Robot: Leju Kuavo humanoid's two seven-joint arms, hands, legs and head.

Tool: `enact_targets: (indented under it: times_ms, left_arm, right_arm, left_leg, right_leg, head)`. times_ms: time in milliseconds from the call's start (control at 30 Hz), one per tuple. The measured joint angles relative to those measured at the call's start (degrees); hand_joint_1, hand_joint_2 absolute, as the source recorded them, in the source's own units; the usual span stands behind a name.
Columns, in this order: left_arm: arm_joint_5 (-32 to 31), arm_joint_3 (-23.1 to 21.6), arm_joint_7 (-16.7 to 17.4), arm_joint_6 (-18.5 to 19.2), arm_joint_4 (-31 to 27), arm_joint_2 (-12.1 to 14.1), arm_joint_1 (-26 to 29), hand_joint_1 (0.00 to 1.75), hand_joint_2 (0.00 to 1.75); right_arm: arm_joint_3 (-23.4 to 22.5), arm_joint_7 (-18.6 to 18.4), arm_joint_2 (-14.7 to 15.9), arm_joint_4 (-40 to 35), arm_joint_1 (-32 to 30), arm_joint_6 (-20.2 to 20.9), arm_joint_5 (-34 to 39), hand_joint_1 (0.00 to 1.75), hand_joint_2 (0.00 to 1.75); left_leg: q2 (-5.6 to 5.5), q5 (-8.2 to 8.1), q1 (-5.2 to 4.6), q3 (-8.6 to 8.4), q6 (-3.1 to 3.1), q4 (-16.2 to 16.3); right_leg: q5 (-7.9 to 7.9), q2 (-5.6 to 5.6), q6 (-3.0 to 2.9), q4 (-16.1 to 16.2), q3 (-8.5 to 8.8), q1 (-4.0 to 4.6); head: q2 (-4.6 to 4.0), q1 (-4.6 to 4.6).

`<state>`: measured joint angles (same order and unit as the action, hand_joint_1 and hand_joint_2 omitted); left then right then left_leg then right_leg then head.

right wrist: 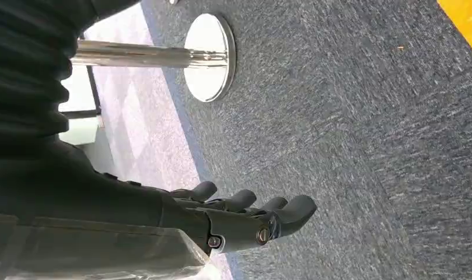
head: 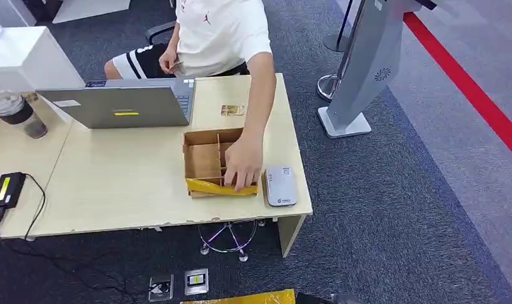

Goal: Pass the card to the sensor for recognition and then transmit it.

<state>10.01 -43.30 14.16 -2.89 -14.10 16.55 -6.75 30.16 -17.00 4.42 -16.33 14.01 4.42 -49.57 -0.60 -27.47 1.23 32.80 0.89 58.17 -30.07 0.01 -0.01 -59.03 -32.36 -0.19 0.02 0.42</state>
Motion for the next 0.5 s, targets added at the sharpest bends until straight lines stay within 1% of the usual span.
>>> enact_targets:
  times_ms: [200, 500]
  left_arm:
    - [-0.13, 0.0, 0.0, 0.02, 0.0, -0.02, 0.0, 0.0, 1.75]
    - [-0.04, 0.0, 0.15, 0.0, 0.0, -0.31, 0.0, 0.0, 1.75]
  right_arm:
    - [0.28, -0.85, -0.09, 0.11, 0.02, 0.07, 0.13, 0.0, 1.75]
    - [0.7, -1.01, -0.11, 0.35, 0.02, 0.24, 0.11, 0.0, 1.75]
  left_leg:
    - [0.0, 0.0, 0.0, 0.0, 0.0, 0.0]
    - [0.0, 0.0, 0.0, 0.0, 0.0, 0.0]
  right_leg:
    - [0.0, 0.0, 0.0, 0.0, 0.0, 0.0]
    - [0.0, 0.0, 0.0, 0.0, 0.01, 0.0]
  head:
    - [0.0, 0.0]
    - [0.0, 0.0]
